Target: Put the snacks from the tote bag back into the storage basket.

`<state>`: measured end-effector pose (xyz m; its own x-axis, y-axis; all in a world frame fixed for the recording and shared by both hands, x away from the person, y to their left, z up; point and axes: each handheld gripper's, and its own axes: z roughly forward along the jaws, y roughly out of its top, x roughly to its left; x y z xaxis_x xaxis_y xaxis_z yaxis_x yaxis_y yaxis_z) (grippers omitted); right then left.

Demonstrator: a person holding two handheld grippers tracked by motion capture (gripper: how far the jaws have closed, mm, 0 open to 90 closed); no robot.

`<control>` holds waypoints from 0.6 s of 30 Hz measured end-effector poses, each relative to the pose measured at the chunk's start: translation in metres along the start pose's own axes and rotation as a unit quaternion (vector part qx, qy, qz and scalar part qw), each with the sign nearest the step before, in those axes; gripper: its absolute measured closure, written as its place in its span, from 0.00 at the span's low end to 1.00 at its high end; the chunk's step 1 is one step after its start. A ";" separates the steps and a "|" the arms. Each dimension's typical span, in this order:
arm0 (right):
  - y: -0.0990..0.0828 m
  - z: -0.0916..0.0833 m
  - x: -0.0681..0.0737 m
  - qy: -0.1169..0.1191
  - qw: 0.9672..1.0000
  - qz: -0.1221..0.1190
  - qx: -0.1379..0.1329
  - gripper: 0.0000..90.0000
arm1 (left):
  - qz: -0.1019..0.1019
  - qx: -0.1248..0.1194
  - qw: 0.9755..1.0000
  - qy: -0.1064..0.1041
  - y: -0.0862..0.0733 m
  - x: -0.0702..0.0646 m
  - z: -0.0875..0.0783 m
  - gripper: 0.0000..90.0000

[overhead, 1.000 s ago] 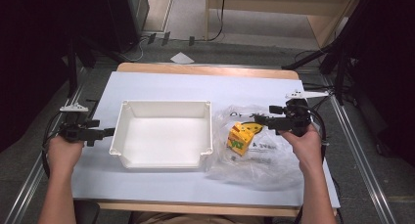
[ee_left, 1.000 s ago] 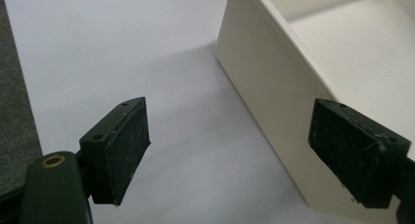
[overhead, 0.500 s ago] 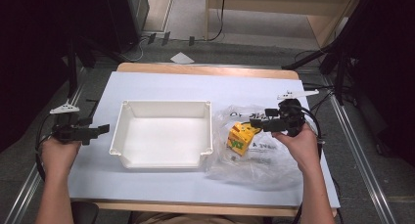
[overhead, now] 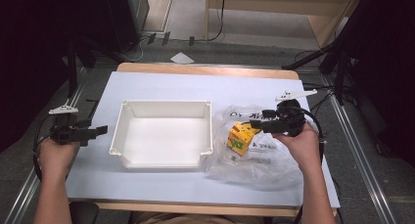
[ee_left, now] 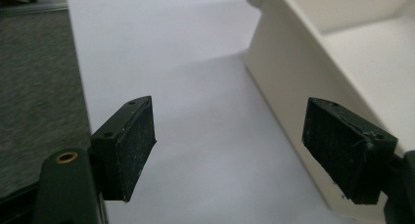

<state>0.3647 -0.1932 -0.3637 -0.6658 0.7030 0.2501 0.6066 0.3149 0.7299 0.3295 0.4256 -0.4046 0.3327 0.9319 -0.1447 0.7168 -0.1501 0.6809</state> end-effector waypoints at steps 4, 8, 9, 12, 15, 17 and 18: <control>0.001 0.003 0.003 -0.001 1.000 -0.008 0.016 0.36 | -0.015 0.005 1.000 -0.004 0.001 -0.001 -0.001 0.25; 0.003 0.004 0.007 -0.010 0.999 -0.023 0.030 0.37 | -0.014 0.016 1.000 -0.011 0.001 -0.002 0.000 0.23; 0.004 0.005 0.007 -0.011 0.999 -0.025 0.031 0.37 | -0.015 0.020 1.000 -0.012 0.000 -0.002 0.001 0.23; 0.006 0.006 0.009 -0.012 0.999 -0.036 0.038 0.38 | -0.015 0.038 0.999 -0.011 0.000 -0.003 0.002 0.22; 0.009 0.007 0.012 -0.017 0.998 -0.045 0.050 0.39 | -0.010 0.050 0.999 -0.003 -0.001 -0.006 0.001 0.22; 0.010 0.009 0.014 -0.021 0.997 -0.052 0.061 0.39 | -0.010 0.052 0.999 -0.003 -0.002 -0.006 0.000 0.22; 0.011 0.010 0.014 -0.024 0.996 -0.058 0.065 0.39 | -0.008 0.051 0.999 -0.003 -0.002 -0.006 0.000 0.22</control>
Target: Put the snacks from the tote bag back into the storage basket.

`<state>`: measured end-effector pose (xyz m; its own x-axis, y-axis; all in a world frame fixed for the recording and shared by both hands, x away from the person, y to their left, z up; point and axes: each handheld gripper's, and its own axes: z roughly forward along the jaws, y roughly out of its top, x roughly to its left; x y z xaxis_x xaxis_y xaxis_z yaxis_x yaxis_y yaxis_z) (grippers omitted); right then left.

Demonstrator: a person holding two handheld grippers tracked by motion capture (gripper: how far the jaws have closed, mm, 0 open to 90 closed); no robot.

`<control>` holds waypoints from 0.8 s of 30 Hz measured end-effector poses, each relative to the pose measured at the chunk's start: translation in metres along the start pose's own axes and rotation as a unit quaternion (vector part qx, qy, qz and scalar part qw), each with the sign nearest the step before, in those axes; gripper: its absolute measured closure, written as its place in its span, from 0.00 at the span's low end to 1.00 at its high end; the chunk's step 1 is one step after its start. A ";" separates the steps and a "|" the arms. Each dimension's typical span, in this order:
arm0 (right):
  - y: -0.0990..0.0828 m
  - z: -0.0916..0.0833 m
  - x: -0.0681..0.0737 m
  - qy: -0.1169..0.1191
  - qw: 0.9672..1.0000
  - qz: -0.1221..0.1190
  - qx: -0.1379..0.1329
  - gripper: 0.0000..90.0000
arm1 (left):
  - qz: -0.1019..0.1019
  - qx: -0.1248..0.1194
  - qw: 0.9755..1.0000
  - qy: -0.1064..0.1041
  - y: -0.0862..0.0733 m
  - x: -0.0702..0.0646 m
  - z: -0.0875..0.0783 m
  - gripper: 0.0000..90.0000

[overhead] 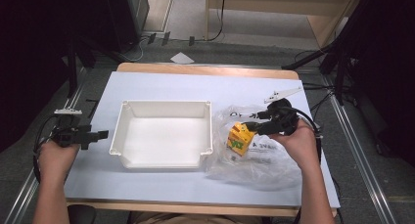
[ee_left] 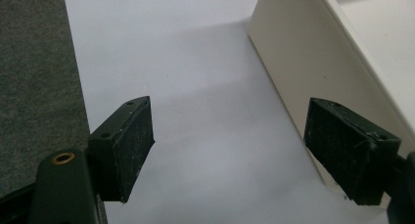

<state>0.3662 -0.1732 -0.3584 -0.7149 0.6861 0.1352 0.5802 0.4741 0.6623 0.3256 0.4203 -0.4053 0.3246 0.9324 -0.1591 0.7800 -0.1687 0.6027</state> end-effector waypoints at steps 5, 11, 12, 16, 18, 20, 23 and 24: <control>0.003 0.004 0.002 -0.001 1.000 -0.012 0.018 0.39 | 0.025 0.002 1.000 0.005 -0.004 -0.001 -0.001 0.22; 0.006 0.010 0.007 0.007 0.999 -0.023 0.036 0.38 | 0.037 -0.007 0.999 0.011 -0.005 -0.002 -0.005 0.23; 0.007 0.011 0.008 0.009 0.999 -0.024 0.038 0.38 | 0.037 -0.006 0.999 0.012 -0.005 -0.002 -0.005 0.23; 0.011 0.013 0.013 0.017 0.998 -0.030 0.044 0.37 | 0.038 -0.001 0.999 0.017 -0.007 -0.001 -0.004 0.23; 0.012 0.014 0.016 0.022 0.998 -0.035 0.047 0.36 | 0.041 0.001 0.999 0.017 -0.007 -0.001 -0.004 0.23; 0.013 0.016 0.018 0.023 0.998 -0.035 0.051 0.36 | 0.042 0.001 0.999 0.017 -0.007 -0.002 -0.004 0.23; 0.013 0.021 0.021 0.028 0.997 -0.039 0.059 0.36 | 0.046 -0.006 0.999 0.016 -0.007 -0.003 -0.004 0.23; 0.013 0.023 0.023 0.029 0.997 -0.040 0.064 0.36 | 0.048 -0.008 0.999 0.015 -0.007 -0.003 -0.004 0.23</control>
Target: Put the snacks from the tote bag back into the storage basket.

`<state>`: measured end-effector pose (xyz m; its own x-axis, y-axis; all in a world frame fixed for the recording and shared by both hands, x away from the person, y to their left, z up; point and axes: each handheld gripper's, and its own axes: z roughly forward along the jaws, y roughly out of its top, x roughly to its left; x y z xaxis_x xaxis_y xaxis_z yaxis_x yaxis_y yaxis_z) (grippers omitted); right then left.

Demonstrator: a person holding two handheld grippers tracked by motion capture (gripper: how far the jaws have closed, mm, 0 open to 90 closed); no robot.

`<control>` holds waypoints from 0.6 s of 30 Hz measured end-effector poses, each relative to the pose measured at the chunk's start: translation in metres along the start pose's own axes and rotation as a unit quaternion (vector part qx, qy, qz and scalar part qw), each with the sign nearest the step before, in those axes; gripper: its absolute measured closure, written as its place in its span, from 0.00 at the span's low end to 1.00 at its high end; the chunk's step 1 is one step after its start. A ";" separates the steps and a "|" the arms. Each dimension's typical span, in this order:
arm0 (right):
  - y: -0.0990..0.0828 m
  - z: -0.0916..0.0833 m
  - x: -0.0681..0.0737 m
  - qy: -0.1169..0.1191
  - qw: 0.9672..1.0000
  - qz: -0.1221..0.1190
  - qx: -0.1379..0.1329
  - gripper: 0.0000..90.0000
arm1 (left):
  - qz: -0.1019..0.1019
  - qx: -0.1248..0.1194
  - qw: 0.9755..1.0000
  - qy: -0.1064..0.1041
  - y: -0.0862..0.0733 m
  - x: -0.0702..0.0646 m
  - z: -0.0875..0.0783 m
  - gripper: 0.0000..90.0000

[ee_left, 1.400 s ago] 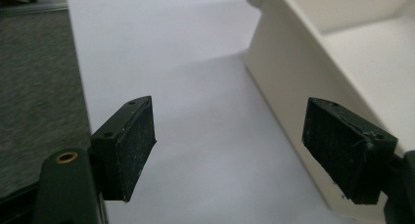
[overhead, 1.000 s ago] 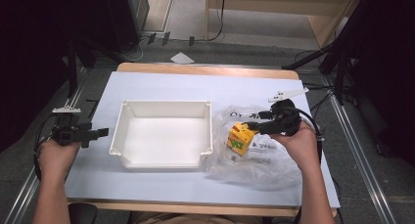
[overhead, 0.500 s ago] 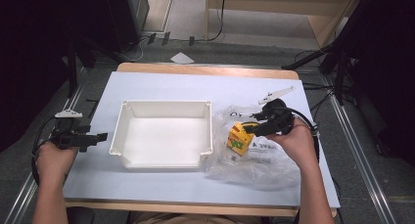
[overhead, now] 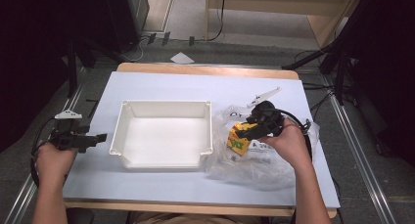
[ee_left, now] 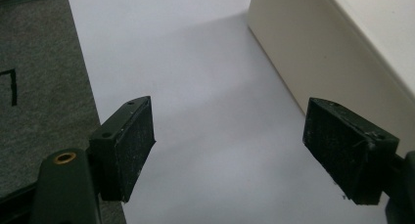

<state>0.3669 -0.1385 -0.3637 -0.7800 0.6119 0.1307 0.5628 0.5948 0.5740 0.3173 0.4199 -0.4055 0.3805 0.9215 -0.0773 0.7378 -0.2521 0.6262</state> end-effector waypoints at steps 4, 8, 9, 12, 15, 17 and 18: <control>0.001 0.007 0.003 0.004 1.000 -0.009 0.013 0.36 | 0.000 -0.003 1.000 -0.003 0.000 0.001 0.000 0.23; 0.001 0.012 0.004 0.002 1.000 -0.011 0.023 0.36 | -0.004 -0.003 1.000 -0.001 -0.002 0.004 -0.001 0.23; 0.001 0.013 0.005 0.002 1.000 -0.010 0.025 0.36 | -0.009 -0.005 1.000 0.000 -0.002 0.005 -0.001 0.23; 0.001 0.020 0.005 0.006 0.999 -0.010 0.031 0.36 | -0.011 -0.006 1.000 -0.001 -0.003 0.006 -0.001 0.23; 0.001 0.028 0.006 0.005 0.999 -0.013 0.044 0.36 | -0.009 -0.002 1.000 -0.001 -0.003 0.005 0.000 0.23; 0.001 0.031 0.006 0.005 0.999 -0.013 0.050 0.37 | -0.008 -0.002 1.000 -0.002 -0.003 0.005 0.000 0.23; 0.000 0.034 0.006 0.004 0.999 -0.013 0.052 0.37 | -0.008 -0.003 1.000 -0.002 -0.003 0.005 0.001 0.23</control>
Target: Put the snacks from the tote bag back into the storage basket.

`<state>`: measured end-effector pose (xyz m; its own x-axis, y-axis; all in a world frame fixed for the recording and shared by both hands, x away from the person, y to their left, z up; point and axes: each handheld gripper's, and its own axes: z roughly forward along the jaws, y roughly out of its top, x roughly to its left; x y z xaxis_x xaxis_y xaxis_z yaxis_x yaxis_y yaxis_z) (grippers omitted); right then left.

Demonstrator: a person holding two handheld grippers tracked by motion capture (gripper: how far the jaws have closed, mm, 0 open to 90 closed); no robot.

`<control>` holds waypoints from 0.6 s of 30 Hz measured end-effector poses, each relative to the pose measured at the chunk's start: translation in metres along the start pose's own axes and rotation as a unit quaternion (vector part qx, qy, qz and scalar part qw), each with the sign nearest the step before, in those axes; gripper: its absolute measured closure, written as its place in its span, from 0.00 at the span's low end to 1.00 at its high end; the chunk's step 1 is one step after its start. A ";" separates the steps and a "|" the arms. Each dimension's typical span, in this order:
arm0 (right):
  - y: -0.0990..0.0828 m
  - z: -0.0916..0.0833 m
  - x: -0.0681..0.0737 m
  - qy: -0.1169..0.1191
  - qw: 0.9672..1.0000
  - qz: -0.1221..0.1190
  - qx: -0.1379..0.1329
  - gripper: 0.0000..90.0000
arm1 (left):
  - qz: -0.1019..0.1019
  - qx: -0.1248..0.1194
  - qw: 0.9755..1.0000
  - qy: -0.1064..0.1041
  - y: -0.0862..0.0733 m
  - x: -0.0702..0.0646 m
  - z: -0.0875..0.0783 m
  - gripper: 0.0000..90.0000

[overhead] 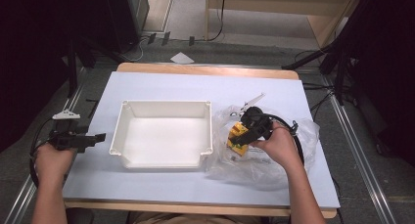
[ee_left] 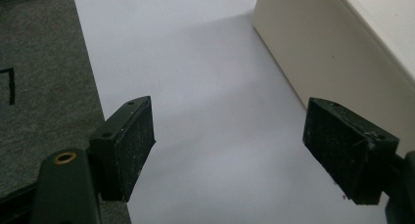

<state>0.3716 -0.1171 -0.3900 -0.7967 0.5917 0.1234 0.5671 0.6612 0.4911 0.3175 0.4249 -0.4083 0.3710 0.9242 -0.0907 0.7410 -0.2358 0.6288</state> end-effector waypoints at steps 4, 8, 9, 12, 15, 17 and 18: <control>0.000 0.006 0.000 0.000 1.000 0.002 0.009 0.39 | -0.001 0.001 1.000 0.000 0.000 0.000 0.000 0.23; -0.001 0.009 -0.001 0.000 1.000 0.003 0.013 0.42 | -0.002 0.002 1.000 0.002 -0.001 0.001 0.000 0.23; -0.001 0.009 -0.001 0.001 1.000 0.002 0.014 0.43 | -0.001 0.003 1.000 0.001 0.000 0.001 0.000 0.23; -0.001 0.012 -0.001 0.000 1.000 0.003 0.017 0.47 | 0.001 0.004 1.000 0.001 0.000 0.000 0.000 0.23; 0.000 0.013 -0.001 0.001 1.000 0.005 0.017 0.48 | 0.001 0.004 1.000 0.001 0.000 0.000 0.001 0.23; 0.000 0.012 -0.003 0.004 1.000 0.015 0.011 0.54 | 0.001 0.004 1.000 0.001 0.000 0.000 0.001 0.23; 0.000 0.012 -0.003 0.004 1.000 0.015 0.011 0.54 | 0.001 0.004 1.000 0.001 0.000 0.000 0.001 0.23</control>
<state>0.3762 -0.1131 -0.4011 -0.7815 0.6070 0.1447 0.5947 0.6542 0.4673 0.3178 0.4248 -0.4091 0.3705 0.9247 -0.0876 0.7447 -0.2393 0.6230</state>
